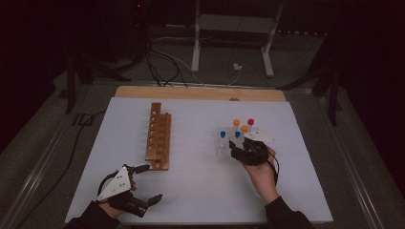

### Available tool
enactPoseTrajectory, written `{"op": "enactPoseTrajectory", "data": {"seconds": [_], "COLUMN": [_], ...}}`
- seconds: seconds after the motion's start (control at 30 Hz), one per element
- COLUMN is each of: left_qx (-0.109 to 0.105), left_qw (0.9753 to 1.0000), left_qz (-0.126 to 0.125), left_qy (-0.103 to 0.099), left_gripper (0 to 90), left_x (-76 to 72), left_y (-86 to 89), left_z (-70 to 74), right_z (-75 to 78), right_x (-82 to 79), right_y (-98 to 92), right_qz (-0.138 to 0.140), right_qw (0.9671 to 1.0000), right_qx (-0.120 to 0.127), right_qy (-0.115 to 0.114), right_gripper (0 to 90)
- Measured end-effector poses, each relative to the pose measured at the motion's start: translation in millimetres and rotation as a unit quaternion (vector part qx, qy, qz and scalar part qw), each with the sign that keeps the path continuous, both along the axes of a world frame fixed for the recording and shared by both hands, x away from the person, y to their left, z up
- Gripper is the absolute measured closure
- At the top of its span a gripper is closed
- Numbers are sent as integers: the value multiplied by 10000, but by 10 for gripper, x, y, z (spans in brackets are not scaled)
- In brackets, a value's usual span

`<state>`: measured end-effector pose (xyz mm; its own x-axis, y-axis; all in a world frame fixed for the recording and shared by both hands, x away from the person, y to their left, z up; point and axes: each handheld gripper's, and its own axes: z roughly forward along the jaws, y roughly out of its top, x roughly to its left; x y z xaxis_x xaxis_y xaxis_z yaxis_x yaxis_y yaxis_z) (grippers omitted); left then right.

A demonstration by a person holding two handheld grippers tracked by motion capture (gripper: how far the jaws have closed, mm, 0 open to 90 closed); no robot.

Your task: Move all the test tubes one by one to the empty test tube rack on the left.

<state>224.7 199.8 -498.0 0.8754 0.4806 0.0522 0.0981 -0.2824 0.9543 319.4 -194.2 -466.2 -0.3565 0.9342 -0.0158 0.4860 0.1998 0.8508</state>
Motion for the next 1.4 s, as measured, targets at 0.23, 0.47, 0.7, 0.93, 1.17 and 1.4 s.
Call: {"op": "enactPoseTrajectory", "data": {"seconds": [0.23,0.47,0.7,0.93,1.17,1.4], "left_qx": [7,7,31,28,27,27], "left_qw": [10000,10000,10000,10000,10000,10000], "left_qz": [-6,-12,-25,-22,-10,-8], "left_qy": [4,11,5,12,17,22], "left_gripper": [6,6,6,6,6,6], "left_x": [0,0,-2,-2,-1,3], "left_y": [-3,-2,-5,-6,-8,-8], "left_z": [-2,-2,-3,-3,-5,-7], "right_z": [-31,-74,-88,-95,-97,-69], "right_x": [60,123,139,133,130,121], "right_y": [10,26,40,77,70,73], "right_qz": [-109,-100,-128,-151,-128,-90], "right_qw": [9998,9997,9997,9997,9996,9996], "right_qx": [-9,18,-10,-147,-227,-283], "right_qy": [137,235,230,152,105,23], "right_gripper": [531,636,688,738,769,770]}}
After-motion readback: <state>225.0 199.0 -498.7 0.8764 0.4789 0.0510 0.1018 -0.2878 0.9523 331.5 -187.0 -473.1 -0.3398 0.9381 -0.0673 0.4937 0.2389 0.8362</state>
